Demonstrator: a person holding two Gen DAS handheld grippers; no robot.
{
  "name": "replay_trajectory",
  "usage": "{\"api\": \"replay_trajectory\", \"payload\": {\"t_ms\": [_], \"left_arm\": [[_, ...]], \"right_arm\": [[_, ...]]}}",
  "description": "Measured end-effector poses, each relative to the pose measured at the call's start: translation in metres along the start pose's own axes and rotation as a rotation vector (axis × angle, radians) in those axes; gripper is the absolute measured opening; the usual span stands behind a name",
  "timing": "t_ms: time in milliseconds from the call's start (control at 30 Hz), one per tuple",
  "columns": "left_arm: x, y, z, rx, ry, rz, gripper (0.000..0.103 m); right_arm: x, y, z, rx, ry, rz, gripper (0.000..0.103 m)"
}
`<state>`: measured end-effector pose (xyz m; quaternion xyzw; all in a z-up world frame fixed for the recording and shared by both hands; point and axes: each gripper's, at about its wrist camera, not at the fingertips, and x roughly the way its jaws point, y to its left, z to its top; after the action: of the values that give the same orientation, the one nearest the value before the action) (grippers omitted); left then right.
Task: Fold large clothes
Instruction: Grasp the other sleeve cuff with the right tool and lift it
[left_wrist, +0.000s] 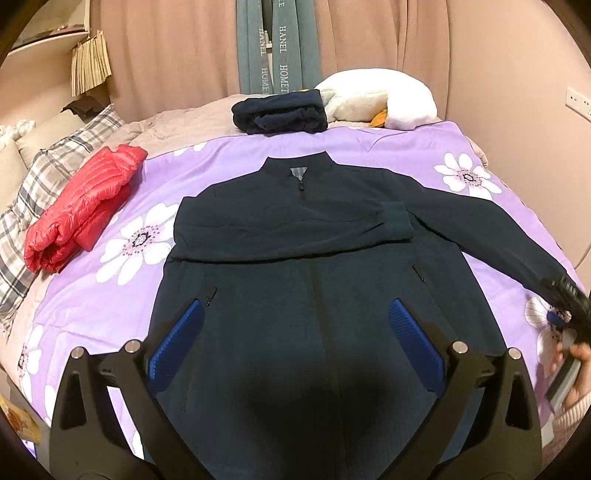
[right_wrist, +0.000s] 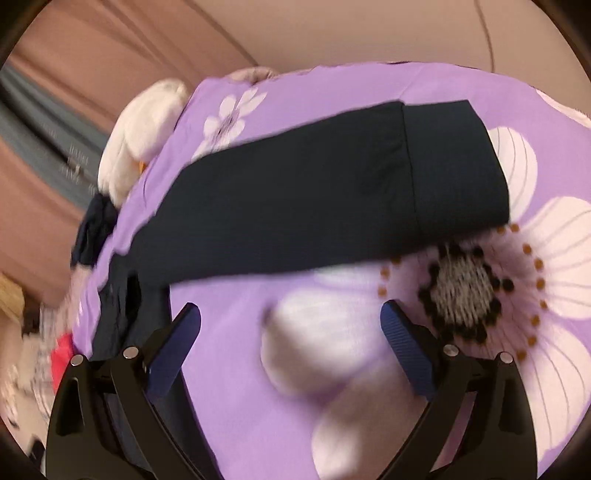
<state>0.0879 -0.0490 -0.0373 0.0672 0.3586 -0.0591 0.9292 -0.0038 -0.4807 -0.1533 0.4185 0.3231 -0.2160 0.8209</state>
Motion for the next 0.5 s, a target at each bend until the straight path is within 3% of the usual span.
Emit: {"api": "replay_trajectory", "payload": {"t_ms": [300, 367, 433, 500], "left_arm": [[0.007, -0.003, 0.005, 0.003, 0.018, 0.004, 0.101], [0.008, -0.002, 0.007, 0.003, 0.015, 0.008, 0.101], [0.009, 0.0, 0.008, 0.002, 0.016, 0.01, 0.101], [0.012, 0.003, 0.008, 0.0, 0.021, 0.013, 0.101]], "right_arm": [[0.016, -0.026, 0.033, 0.384, -0.184, 0.051, 0.097], [0.017, -0.024, 0.036, 0.403, -0.212, 0.014, 0.078], [0.023, -0.028, 0.039, 0.443, -0.209, -0.015, 0.04], [0.027, -0.034, 0.039, 0.49, -0.21, -0.019, 0.024]]}}
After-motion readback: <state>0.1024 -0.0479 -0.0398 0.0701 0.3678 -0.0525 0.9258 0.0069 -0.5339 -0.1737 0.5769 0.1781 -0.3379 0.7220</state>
